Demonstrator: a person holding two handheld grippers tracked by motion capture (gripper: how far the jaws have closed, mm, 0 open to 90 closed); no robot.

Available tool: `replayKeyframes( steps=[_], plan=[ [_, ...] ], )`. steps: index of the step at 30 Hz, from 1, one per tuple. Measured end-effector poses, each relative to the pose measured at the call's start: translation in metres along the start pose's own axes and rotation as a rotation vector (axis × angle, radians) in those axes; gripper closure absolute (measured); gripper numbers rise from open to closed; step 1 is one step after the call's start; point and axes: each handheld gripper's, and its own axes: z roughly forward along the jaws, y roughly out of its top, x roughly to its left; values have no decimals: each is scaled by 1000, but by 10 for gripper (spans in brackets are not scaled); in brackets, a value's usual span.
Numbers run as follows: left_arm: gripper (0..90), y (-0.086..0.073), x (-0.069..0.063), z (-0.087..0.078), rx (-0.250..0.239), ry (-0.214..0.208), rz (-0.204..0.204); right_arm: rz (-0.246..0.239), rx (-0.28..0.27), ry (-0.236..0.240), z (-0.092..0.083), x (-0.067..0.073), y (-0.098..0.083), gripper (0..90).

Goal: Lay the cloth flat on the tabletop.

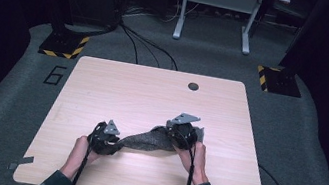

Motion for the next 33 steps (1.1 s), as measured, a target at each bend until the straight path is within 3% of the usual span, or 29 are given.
replayKeyframes(
  steps=[3, 5, 7, 10, 15, 18, 23, 24, 32, 33],
  plan=[
    [426, 7, 3, -6, -58, 15, -39, 0, -14, 11, -2, 3, 6, 860],
    [373, 13, 5, -11, -83, 20, -37, -4, -31, 24, -4, 6, 11, 860],
    [357, 20, 5, -14, -125, 8, -48, -16, -44, 28, -7, 10, 16, 860],
    [332, 30, 5, -19, -147, -9, -48, -26, -57, 28, -11, 14, 21, 861],
    [329, 43, 0, -20, -182, 21, -23, -23, -75, 41, -15, 13, 24, 861],
    [321, 50, 1, -8, -185, 30, -11, -30, -79, 53, -15, 16, 25, 861],
    [305, 60, 8, 14, -168, -40, -29, -31, -102, 56, -19, 16, 24, 861],
    [306, 60, 10, 17, -161, -36, -31, -32, -103, 54, -20, 15, 24, 861],
    [338, 38, 31, 24, -74, -55, -120, 5, -117, 28, -31, 0, 16, 862],
    [347, 35, 33, 25, -63, -33, -128, 12, -116, 30, -32, -2, 15, 863]
  ],
)
